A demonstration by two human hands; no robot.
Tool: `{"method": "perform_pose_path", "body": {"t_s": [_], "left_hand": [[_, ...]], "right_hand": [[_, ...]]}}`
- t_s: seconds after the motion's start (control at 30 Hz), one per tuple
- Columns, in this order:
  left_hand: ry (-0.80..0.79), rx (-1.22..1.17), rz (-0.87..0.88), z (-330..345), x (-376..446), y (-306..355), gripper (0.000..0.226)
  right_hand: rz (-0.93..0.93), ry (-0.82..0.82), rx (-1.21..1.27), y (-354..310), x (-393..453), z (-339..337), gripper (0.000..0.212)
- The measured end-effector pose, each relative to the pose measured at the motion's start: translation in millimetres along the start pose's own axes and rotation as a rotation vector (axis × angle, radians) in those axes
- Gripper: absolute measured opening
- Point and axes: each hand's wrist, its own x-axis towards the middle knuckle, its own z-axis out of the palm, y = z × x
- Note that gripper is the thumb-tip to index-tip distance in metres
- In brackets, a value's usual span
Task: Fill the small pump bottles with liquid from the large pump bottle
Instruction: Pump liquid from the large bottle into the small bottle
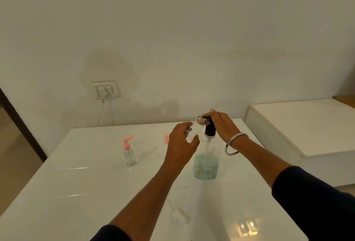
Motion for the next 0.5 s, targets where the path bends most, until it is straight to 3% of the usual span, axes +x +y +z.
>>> {"method": "perform_pose_path", "body": {"t_s": [0.5], "left_hand": [[0.038, -0.045, 0.02, 4.7, -9.0, -5.2, 0.036]], "right_hand": [[-0.061, 0.037, 0.044, 11.5, 2.5, 5.1, 0.04]]}}
